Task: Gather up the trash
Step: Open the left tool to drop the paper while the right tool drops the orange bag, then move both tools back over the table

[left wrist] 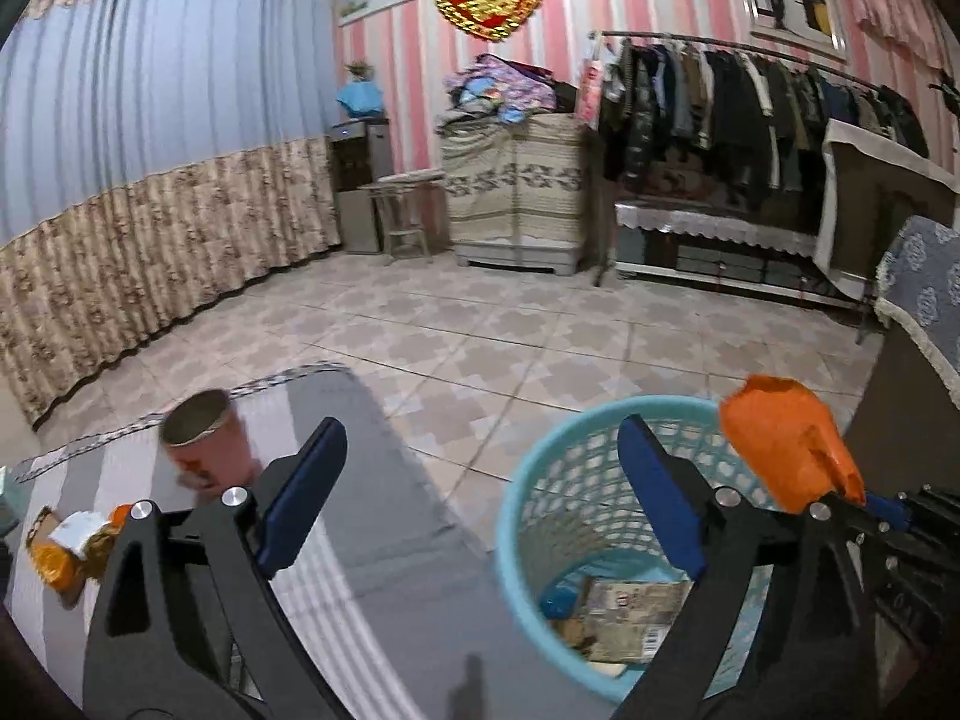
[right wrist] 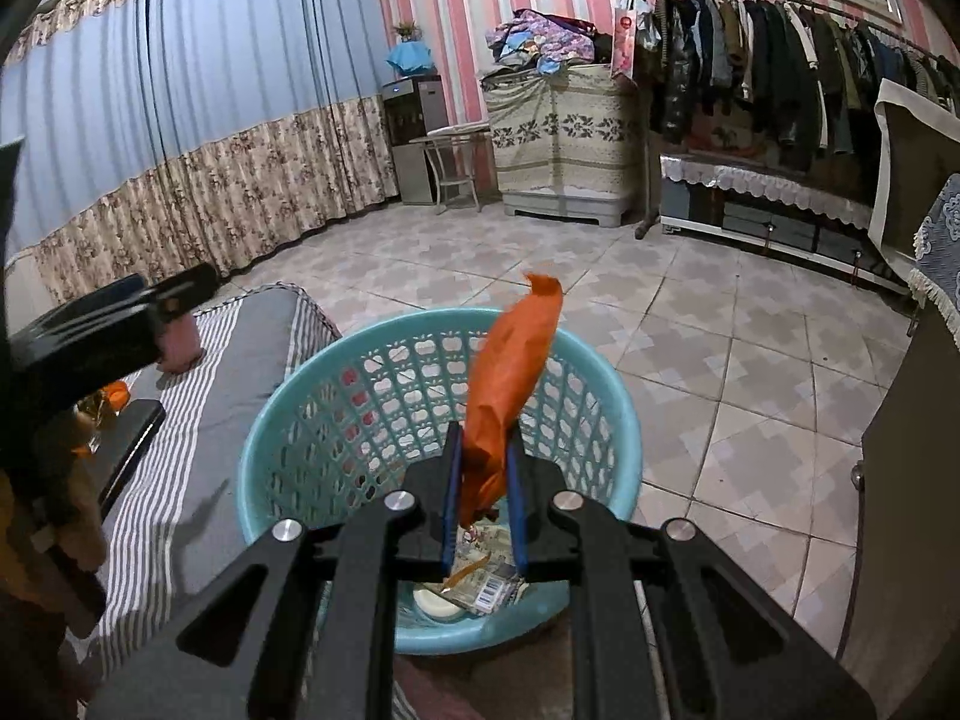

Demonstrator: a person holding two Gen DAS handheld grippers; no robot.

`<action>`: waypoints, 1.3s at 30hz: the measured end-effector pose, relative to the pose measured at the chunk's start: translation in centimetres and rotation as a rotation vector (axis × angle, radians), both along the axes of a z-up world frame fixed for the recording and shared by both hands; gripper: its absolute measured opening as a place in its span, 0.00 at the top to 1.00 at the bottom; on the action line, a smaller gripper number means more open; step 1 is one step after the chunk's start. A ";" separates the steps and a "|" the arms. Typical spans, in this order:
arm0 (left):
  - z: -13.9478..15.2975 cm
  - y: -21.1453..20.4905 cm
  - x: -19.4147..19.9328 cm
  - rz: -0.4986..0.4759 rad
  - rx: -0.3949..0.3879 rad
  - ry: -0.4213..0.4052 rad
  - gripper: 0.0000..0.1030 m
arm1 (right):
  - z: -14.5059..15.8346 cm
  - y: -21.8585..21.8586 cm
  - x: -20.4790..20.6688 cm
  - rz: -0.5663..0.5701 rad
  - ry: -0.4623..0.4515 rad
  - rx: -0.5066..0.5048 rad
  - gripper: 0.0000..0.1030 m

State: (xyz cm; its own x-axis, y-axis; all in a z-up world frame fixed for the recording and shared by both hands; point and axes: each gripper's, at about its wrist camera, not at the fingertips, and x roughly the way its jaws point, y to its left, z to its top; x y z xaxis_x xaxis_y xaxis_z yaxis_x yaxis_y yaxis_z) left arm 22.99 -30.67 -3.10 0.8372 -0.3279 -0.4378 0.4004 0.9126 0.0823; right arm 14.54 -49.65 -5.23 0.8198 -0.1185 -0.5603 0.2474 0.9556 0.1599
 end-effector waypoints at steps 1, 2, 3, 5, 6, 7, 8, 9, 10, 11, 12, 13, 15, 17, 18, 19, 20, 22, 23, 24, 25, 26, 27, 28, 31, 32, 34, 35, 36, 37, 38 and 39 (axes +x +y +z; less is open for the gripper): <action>0.1 0.5 -0.1 0.013 0.002 -0.008 0.11 | 0.0 0.1 0.1 0.005 -0.001 0.004 0.86; 0.3 1.4 -0.3 0.033 0.003 -0.018 0.10 | -0.1 0.2 0.1 0.012 -0.002 0.007 0.86; 0.4 2.0 -0.5 0.045 0.002 -0.022 0.09 | -0.2 0.4 0.3 0.019 -0.001 0.009 0.86; 0.6 3.2 -0.9 0.073 0.007 -0.035 0.07 | -0.3 1.1 0.8 0.037 0.002 0.002 0.86; 0.6 3.8 -1.1 0.083 0.012 -0.045 0.07 | -0.3 1.5 1.1 0.046 -0.001 -0.002 0.86; 0.6 4.2 -1.3 0.090 0.016 -0.049 0.07 | -0.4 1.8 1.3 0.051 -0.005 -0.003 0.86; 0.7 4.7 -1.4 0.098 0.015 -0.049 0.07 | -0.4 2.1 1.7 0.054 -0.012 -0.004 0.86; 0.8 5.1 -1.5 0.100 0.012 -0.047 0.07 | -0.5 2.3 2.0 0.053 -0.014 -0.002 0.85; 0.8 5.5 -1.6 0.103 0.008 -0.045 0.07 | -0.8 2.5 2.5 0.050 -0.007 0.001 0.80; 0.9 5.8 -1.6 0.107 0.007 -0.045 0.07 | -1.0 2.6 2.6 0.050 -0.002 0.001 0.73; 1.0 6.2 -1.6 0.112 0.007 -0.045 0.07 | -1.2 2.8 2.7 0.047 0.001 -0.003 0.52; 1.0 6.5 -1.5 0.117 0.007 -0.043 0.07 | -1.2 2.9 2.6 0.039 -0.003 -0.011 0.37; 1.2 7.1 -1.4 0.126 0.004 -0.038 0.06 | -0.9 3.0 2.4 0.021 -0.016 -0.023 0.32; 1.3 7.8 -1.2 0.139 -0.001 -0.037 0.06 | -0.8 2.6 2.2 0.020 -0.023 -0.002 0.32; 1.4 8.2 -1.3 0.147 -0.005 -0.038 0.06 | -0.8 2.5 2.1 0.017 -0.027 0.005 0.29; 1.5 8.6 -1.3 0.152 -0.007 -0.038 0.06 | -0.8 2.4 1.9 0.014 -0.032 0.011 0.26; 1.6 9.0 -1.3 0.157 -0.009 -0.040 0.06 | -0.8 2.3 1.8 0.010 -0.038 0.016 0.25; 1.8 10.0 -1.5 0.171 -0.010 -0.050 0.05 | -0.7 2.2 1.7 0.001 -0.043 0.020 0.22; 1.9 10.3 -1.7 0.176 -0.011 -0.056 0.05 | -0.5 2.3 1.7 -0.001 -0.043 0.018 0.21; 2.0 10.9 -2.0 0.181 -0.013 -0.063 0.05 | -0.3 2.6 1.5 -0.004 -0.048 0.009 0.19; 2.2 11.3 -2.2 0.187 -0.016 -0.066 0.05 | -0.1 2.8 1.4 -0.008 -0.054 0.000 0.16; 2.3 11.8 -2.3 0.190 -0.020 -0.068 0.05 | 0.3 3.2 1.2 -0.010 -0.064 -0.011 0.15; 2.4 12.3 -2.5 0.193 -0.025 -0.068 0.05 | 0.7 3.6 1.0 -0.009 -0.075 -0.018 0.13; 2.6 12.8 -2.6 0.197 -0.028 -0.066 0.05 | 1.0 3.8 0.8 -0.006 -0.082 -0.020 0.11; 2.8 14.3 -3.1 0.209 -0.033 -0.063 0.05 | 2.0 5.3 0.3 0.024 -0.098 -0.040 0.10; 2.9 15.0 -3.4 0.217 -0.034 -0.068 0.05 | 2.3 5.8 0.1 0.030 -0.102 -0.052 0.09; 3.3 16.1 -3.8 0.233 -0.034 -0.078 0.05 | 2.9 7.0 -0.1 0.046 -0.109 -0.074 0.08; 3.6 17.0 -4.1 0.244 -0.036 -0.084 0.05 | 3.1 7.6 -0.2 0.054 -0.111 -0.081 0.08; 3.8 17.6 -4.2 0.249 -0.039 -0.086 0.05 | 3.3 8.1 -0.3 0.060 -0.112 -0.086 0.08; 4.0 18.3 -4.4 0.256 -0.043 -0.089 0.05 | 3.7 8.9 -0.4 0.072 -0.117 -0.093 0.08; 4.1 18.9 -4.6 0.261 -0.044 -0.092 0.05 | 3.9 9.4 -0.5 0.078 -0.119 -0.097 0.08; 4.2 19.5 -4.8 0.269 -0.044 -0.098 0.05 | 4.1 9.9 -0.6 0.084 -0.123 -0.102 0.08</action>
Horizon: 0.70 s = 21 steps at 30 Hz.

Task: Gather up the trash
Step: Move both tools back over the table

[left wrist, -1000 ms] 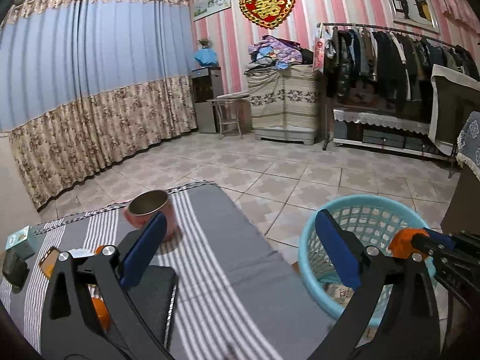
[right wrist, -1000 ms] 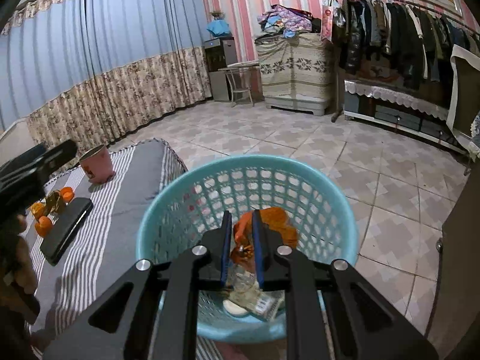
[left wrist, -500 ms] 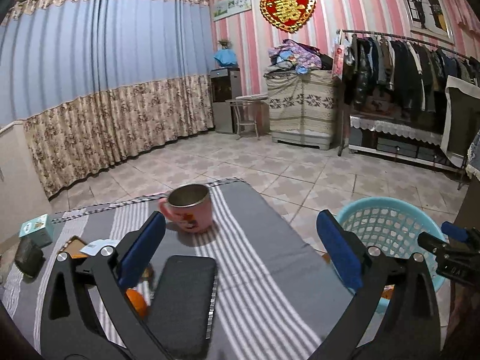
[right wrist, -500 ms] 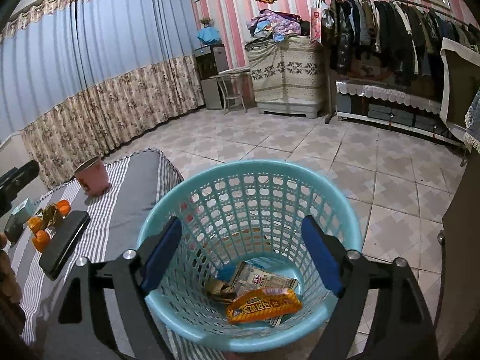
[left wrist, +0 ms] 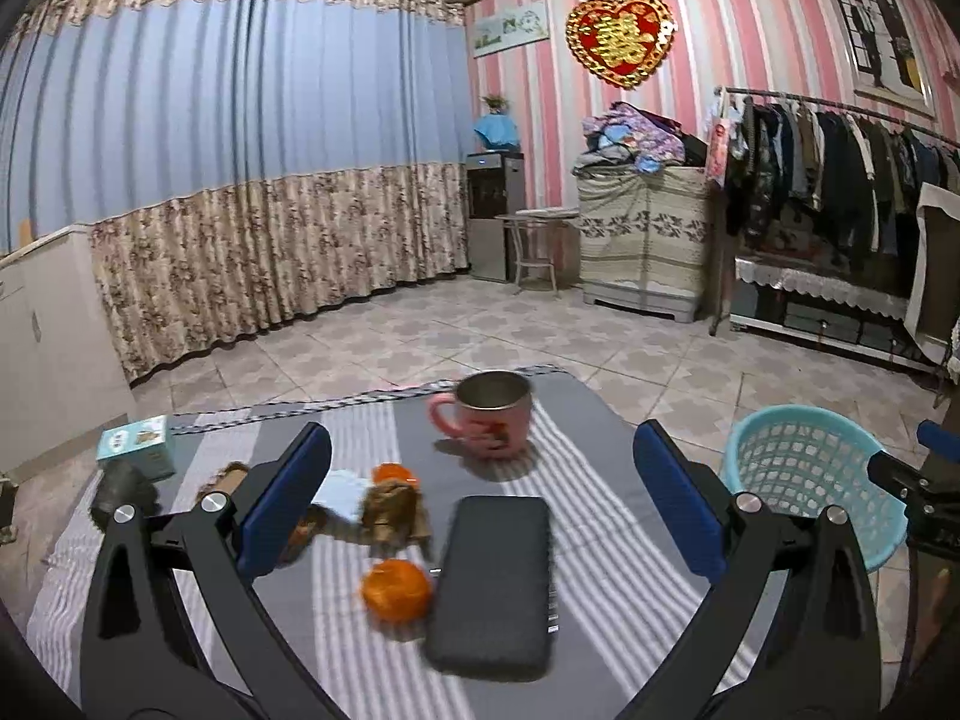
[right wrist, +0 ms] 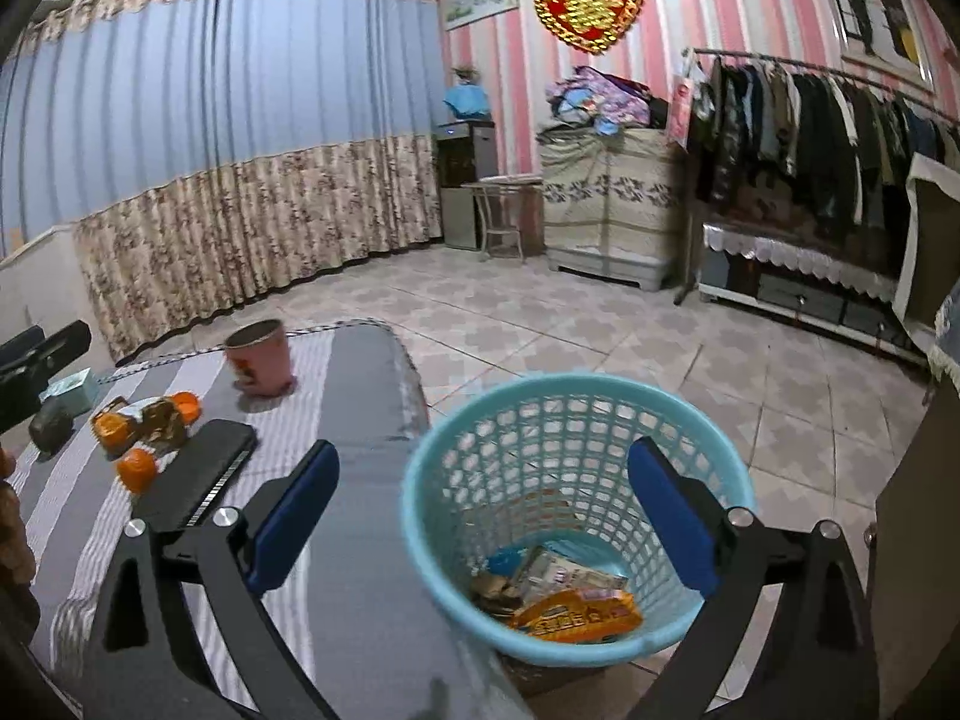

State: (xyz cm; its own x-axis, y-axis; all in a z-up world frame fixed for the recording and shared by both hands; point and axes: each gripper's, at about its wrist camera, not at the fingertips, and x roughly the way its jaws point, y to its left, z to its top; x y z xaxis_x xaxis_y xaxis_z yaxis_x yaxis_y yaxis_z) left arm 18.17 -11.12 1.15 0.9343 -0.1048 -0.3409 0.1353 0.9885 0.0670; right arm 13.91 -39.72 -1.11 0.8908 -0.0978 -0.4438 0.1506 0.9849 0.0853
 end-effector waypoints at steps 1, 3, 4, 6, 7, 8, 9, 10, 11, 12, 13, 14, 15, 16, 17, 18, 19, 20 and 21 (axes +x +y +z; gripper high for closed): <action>0.1 0.6 -0.2 0.009 0.002 -0.005 0.05 | 0.2 0.7 -0.1 0.009 -0.005 -0.006 0.08; 0.2 2.2 -0.5 0.033 0.005 -0.011 0.05 | 0.7 2.2 -0.3 0.030 -0.011 -0.018 0.07; 0.2 3.1 -0.6 0.044 0.005 -0.010 0.05 | 0.8 2.7 -0.4 0.036 -0.011 -0.022 0.07; 0.1 4.6 -0.7 0.066 0.002 -0.003 0.05 | 1.0 4.2 -0.3 0.054 -0.010 -0.029 0.07; 0.1 5.3 -0.7 0.076 -0.002 0.001 0.05 | 1.0 4.8 -0.3 0.059 -0.009 -0.030 0.07; 0.0 6.3 -0.7 0.086 -0.008 0.005 0.05 | 0.9 5.5 -0.3 0.066 -0.008 -0.030 0.07; -0.1 7.1 -0.7 0.096 -0.011 0.008 0.05 | 0.9 6.3 -0.3 0.076 -0.005 -0.031 0.07; -0.2 8.1 -0.9 0.111 -0.010 0.008 0.05 | 0.9 6.8 -0.2 0.085 -0.002 -0.033 0.07; -0.3 8.8 -0.8 0.121 -0.006 0.007 0.05 | 0.8 7.4 -0.1 0.093 0.001 -0.038 0.07; -0.4 9.6 -0.9 0.136 -0.001 0.007 0.05 | 0.8 8.0 -0.1 0.101 0.003 -0.043 0.07; -0.5 10.3 -1.0 0.146 0.003 0.006 0.05 | 0.7 8.8 -0.1 0.113 0.004 -0.051 0.07; -0.7 11.2 -1.0 0.162 0.005 0.007 0.05 | 0.7 9.5 0.0 0.121 0.005 -0.059 0.07; -0.8 12.2 -1.0 0.175 0.003 0.013 0.05 | 0.7 10.0 -0.1 0.126 0.005 -0.065 0.07; -0.9 13.0 -1.0 0.184 -0.001 0.019 0.05 | 0.6 10.7 0.0 0.130 0.006 -0.072 0.07; -1.0 13.7 -0.9 0.193 -0.003 0.023 0.05 | 0.5 11.2 0.1 0.135 0.007 -0.073 0.07; -1.2 14.6 -1.0 0.206 -0.004 0.026 0.05 | 0.5 11.9 0.2 0.143 0.009 -0.071 0.07; -1.4 15.4 -1.0 0.217 -0.003 0.029 0.05 | 0.5 12.3 0.4 0.148 0.011 -0.068 0.07; -1.5 16.0 -1.1 0.226 -0.003 0.031 0.05 | 0.4 12.9 0.6 0.154 0.011 -0.062 0.07; -1.8 16.8 -1.1 0.237 -0.003 0.036 0.05 | 0.4 13.3 0.7 0.158 0.011 -0.059 0.07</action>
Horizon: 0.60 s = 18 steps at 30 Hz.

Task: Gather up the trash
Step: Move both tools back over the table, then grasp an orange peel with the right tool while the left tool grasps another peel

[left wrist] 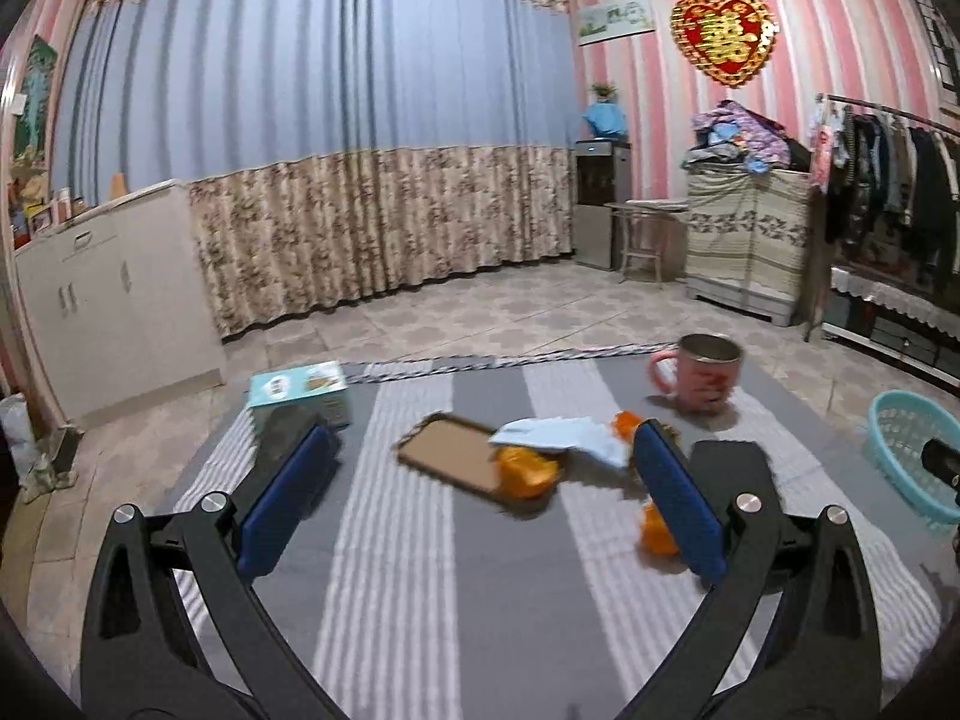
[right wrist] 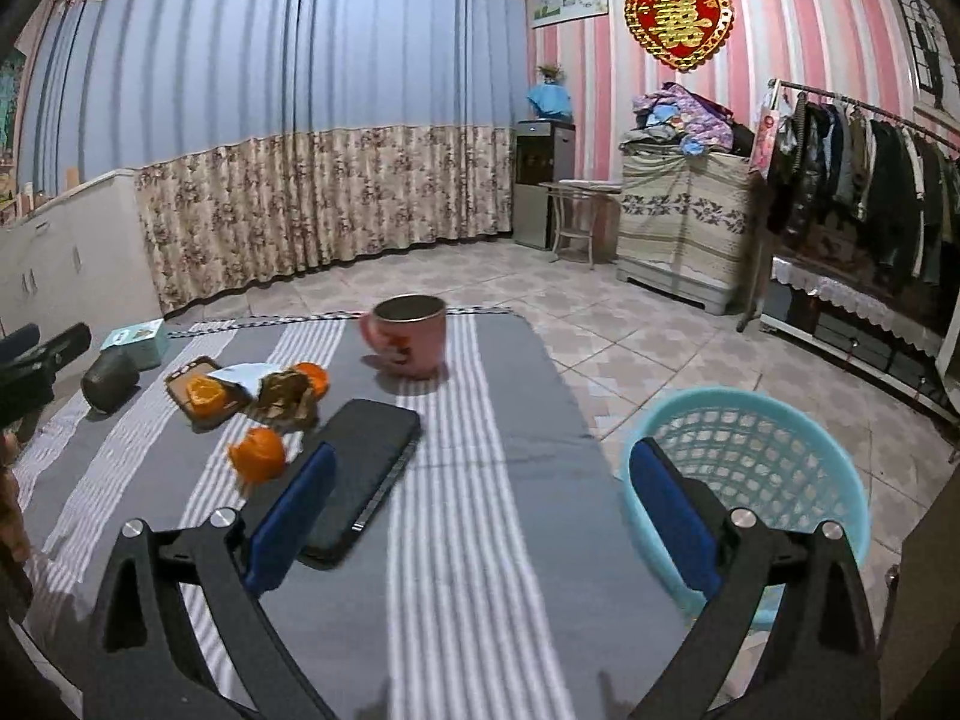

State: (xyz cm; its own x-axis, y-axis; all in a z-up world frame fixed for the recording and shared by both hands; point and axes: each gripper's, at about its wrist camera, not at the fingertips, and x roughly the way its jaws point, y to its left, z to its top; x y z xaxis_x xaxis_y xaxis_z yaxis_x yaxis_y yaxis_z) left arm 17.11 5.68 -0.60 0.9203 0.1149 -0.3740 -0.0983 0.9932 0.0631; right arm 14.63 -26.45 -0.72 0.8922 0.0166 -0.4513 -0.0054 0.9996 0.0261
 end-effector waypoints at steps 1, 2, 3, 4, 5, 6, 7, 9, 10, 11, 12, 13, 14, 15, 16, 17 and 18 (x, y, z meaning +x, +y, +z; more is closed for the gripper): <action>-0.2 0.5 0.0 0.007 -0.001 0.003 0.05 | -0.2 0.6 0.3 0.007 0.004 0.006 0.07; -0.4 1.3 0.1 0.018 0.000 0.007 0.05 | -0.3 0.9 0.5 0.011 0.008 0.006 0.07; -0.6 2.0 0.2 0.030 0.002 0.011 0.05 | -0.4 1.5 0.7 0.015 0.012 0.005 0.07; -0.9 2.7 0.2 0.039 0.004 0.015 0.05 | -0.6 2.0 0.9 0.019 0.018 0.001 0.07; -1.1 3.1 0.4 0.045 0.006 0.020 0.05 | -0.9 2.5 1.2 0.024 0.025 -0.001 0.07; -1.3 3.7 0.6 0.051 0.008 0.028 0.05 | -1.1 3.0 1.4 0.029 0.033 -0.001 0.07; -1.5 4.3 0.7 0.058 0.008 0.033 0.05 | -1.3 3.5 1.7 0.033 0.039 0.000 0.07; -1.8 5.1 0.9 0.068 0.006 0.037 0.05 | -1.7 4.4 2.2 0.042 0.052 0.005 0.07; -2.0 5.5 1.0 0.070 0.004 0.041 0.05 | -2.1 5.0 2.5 0.047 0.062 0.005 0.07; -2.2 5.8 1.1 0.073 0.004 0.047 0.05 | -2.3 5.3 2.7 0.052 0.069 0.006 0.07; -2.4 6.1 1.2 0.076 0.005 0.051 0.05 | -2.6 5.7 3.0 0.057 0.078 0.009 0.07; -2.6 6.4 1.3 0.080 0.006 0.055 0.05 | -2.8 6.0 3.2 0.060 0.085 0.012 0.07; -2.9 7.0 1.4 0.084 0.007 0.061 0.05 | -3.1 6.5 3.6 0.062 0.097 0.015 0.07; -3.1 7.2 1.5 0.085 0.008 0.066 0.05 | -3.4 7.0 4.0 0.066 0.109 0.020 0.07; -3.2 7.5 1.7 0.086 0.008 0.071 0.05 | -3.7 7.4 4.2 0.070 0.116 0.022 0.07; -3.4 7.8 1.8 0.088 0.011 0.076 0.05 | -4.0 7.9 4.6 0.075 0.125 0.022 0.07; -3.6 8.2 1.9 0.092 0.014 0.078 0.05 | -4.2 8.4 4.8 0.082 0.133 0.020 0.07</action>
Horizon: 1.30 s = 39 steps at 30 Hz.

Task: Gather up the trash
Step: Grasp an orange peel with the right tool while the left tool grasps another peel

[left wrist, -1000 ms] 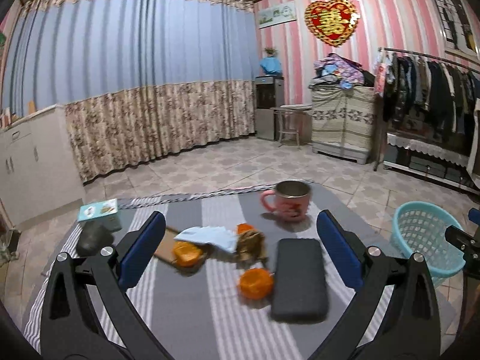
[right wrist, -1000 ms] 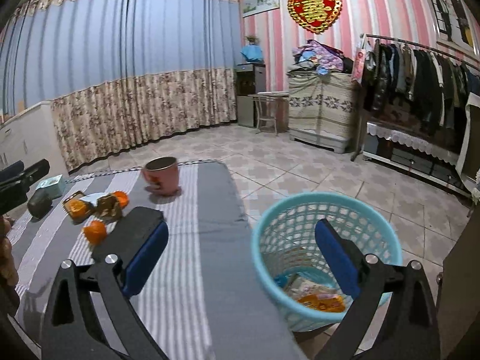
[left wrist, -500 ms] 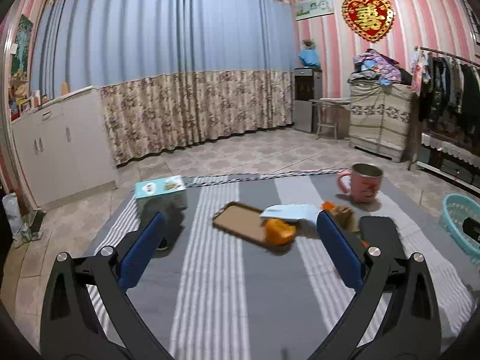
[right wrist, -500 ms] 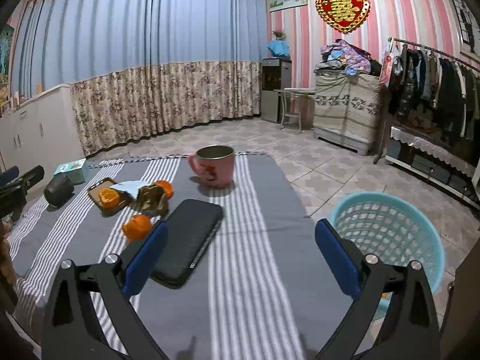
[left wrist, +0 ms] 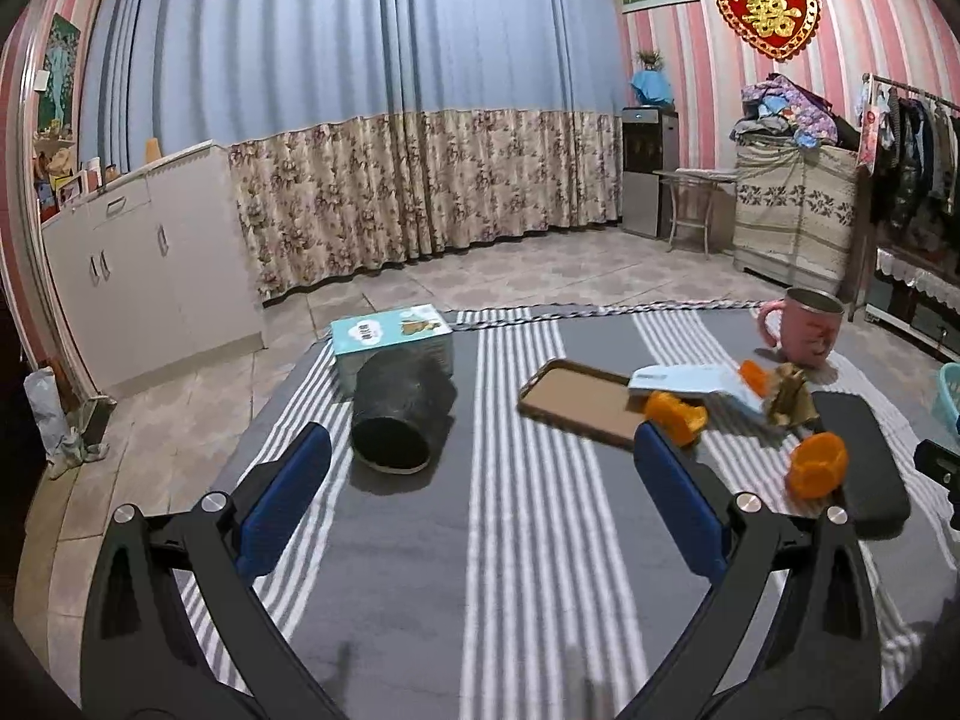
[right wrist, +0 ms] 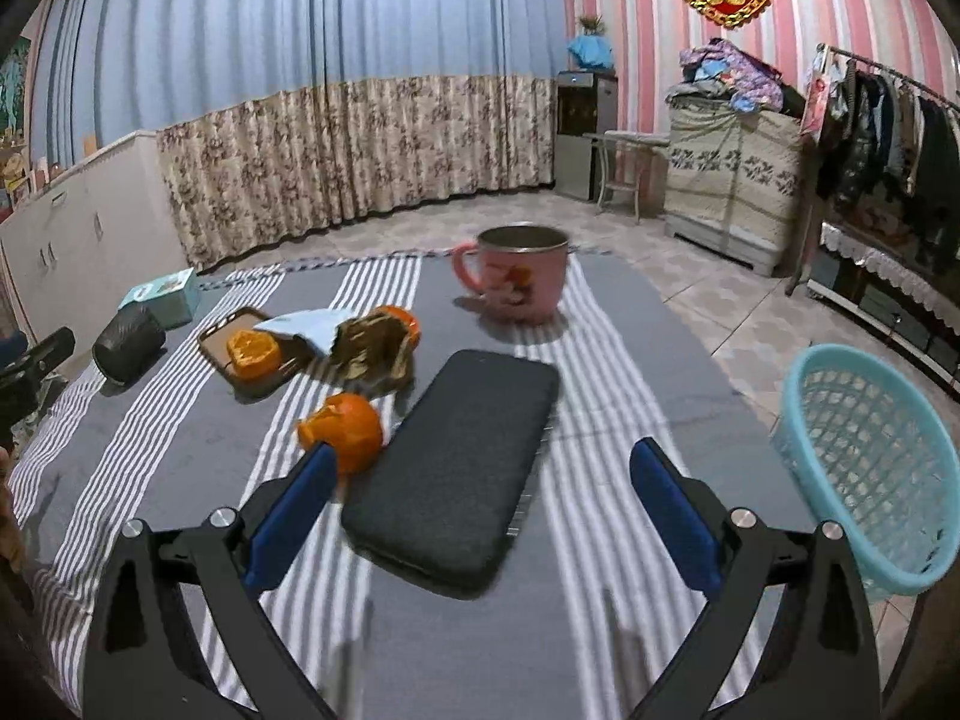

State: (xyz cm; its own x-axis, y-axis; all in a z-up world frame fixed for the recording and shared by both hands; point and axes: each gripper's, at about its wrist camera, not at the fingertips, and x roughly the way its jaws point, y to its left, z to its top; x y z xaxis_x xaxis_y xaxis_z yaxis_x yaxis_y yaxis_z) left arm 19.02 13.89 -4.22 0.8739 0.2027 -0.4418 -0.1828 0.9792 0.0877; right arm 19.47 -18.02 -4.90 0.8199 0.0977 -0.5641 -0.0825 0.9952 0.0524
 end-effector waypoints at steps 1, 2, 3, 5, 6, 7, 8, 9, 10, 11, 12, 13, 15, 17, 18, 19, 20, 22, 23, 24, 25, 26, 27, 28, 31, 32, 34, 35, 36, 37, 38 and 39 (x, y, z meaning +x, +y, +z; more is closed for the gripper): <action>-0.1 0.1 0.1 0.002 0.000 0.001 0.05 | -0.1 0.4 0.2 0.008 0.006 -0.004 0.07; -0.2 0.7 0.3 0.000 -0.008 0.004 0.05 | -0.3 1.1 0.5 0.016 0.014 -0.015 0.07; -0.3 1.0 0.7 -0.004 -0.018 0.008 0.05 | -0.5 1.8 0.8 0.022 0.022 -0.032 0.07; -0.4 1.3 1.2 -0.011 -0.033 0.018 0.05 | -0.9 2.8 1.2 0.029 0.038 -0.055 0.07; -0.5 1.5 1.6 -0.012 -0.039 0.023 0.05 | -1.0 3.4 1.5 0.030 0.048 -0.065 0.07; -0.6 1.7 1.9 -0.014 -0.043 0.028 0.05 | -1.0 3.7 1.7 0.030 0.052 -0.068 0.07; -0.6 2.0 2.5 -0.022 -0.052 0.036 0.05 | -1.1 4.0 2.1 0.030 0.061 -0.067 0.07; -0.6 2.2 2.7 -0.026 -0.059 0.039 0.05 | -1.1 4.4 2.6 0.030 0.076 -0.065 0.07; -0.5 2.4 3.1 -0.035 -0.075 0.045 0.05 | -1.2 4.6 2.9 0.029 0.089 -0.064 0.07; -0.4 2.5 3.5 -0.043 -0.086 0.049 0.05 | -1.3 4.9 3.2 0.030 0.096 -0.064 0.07; -0.4 2.6 3.8 -0.048 -0.094 0.051 0.05 | -1.4 5.2 3.6 0.032 0.107 -0.063 0.07; -0.2 2.7 4.2 -0.052 -0.098 0.055 0.05 | -1.6 5.6 4.0 0.039 0.120 -0.065 0.07; -0.2 2.7 4.7 -0.057 -0.094 0.063 0.05 | -2.0 6.3 4.4 0.050 0.141 -0.079 0.07; -0.2 2.8 5.0 -0.059 -0.090 0.071 0.05 | -2.4 7.2 4.8 0.068 0.157 -0.109 0.08; -0.2 2.9 5.1 -0.061 -0.093 0.073 0.05 | -2.5 7.6 5.0 0.076 0.162 -0.130 0.12; -0.4 2.9 5.2 -0.067 -0.097 0.082 0.05 | -2.6 8.0 5.2 0.083 0.168 -0.143 0.20; -0.5 2.8 5.2 -0.071 -0.097 0.089 0.05 | -2.8 8.3 5.4 0.092 0.178 -0.154 0.25; -0.9 2.6 5.2 -0.071 -0.092 0.100 0.05 | -3.3 9.0 5.9 0.109 0.212 -0.182 0.35; -1.0 2.5 5.2 -0.071 -0.090 0.104 0.05 | -3.4 9.2 5.9 0.108 0.210 -0.197 0.35; -1.1 2.3 5.2 -0.072 -0.090 0.108 0.05 | -3.4 9.3 5.8 0.109 0.207 -0.207 0.37; -1.2 2.1 5.2 -0.071 -0.089 0.110 0.05 | -3.4 9.5 5.8 0.118 0.205 -0.211 0.43; -1.4 1.8 5.3 -0.065 -0.090 0.114 0.05 | -3.4 9.4 5.8 0.118 0.201 -0.215 0.48; -1.5 1.7 5.4 -0.064 -0.094 0.118 0.05 | -3.2 9.3 5.8 0.126 0.198 -0.209 0.57; -1.5 1.3 5.6 -0.067 -0.101 0.124 0.05 | -3.1 9.3 5.9 0.134 0.202 -0.201 0.60; -1.6 0.1 6.4 -0.084 -0.114 0.134 0.05 | -2.8 8.8 5.9 0.157 0.200 -0.174 0.67; -1.6 -0.5 6.8 -0.097 -0.122 0.140 0.05 | -2.6 8.5 5.8 0.166 0.199 -0.154 0.67; -1.7 -1.8 7.4 -0.112 -0.121 0.146 0.05 | -1.8 7.2 5.5 0.169 0.182 -0.114 0.67; -1.7 -2.6 7.7 -0.122 -0.115 0.150 0.05 | -1.4 6.5 5.2 0.164 0.171 -0.100 0.67; -1.8 -3.6 8.2 -0.140 -0.110 0.156 0.05 | -0.9 5.8 5.1 0.160 0.161 -0.084 0.67; -1.9 -4.2 8.4 -0.151 -0.108 0.160 0.05 | -0.7 5.2 5.0 0.160 0.154 -0.073 0.67; -2.1 -5.2 8.9 -0.170 -0.104 0.166 0.05 | -0.4 4.4 4.8 0.161 0.148 -0.064 0.67; -2.3 -5.8 9.2 -0.181 -0.102 0.171 0.05 | -0.1 3.7 4.7 0.156 0.144 -0.062 0.67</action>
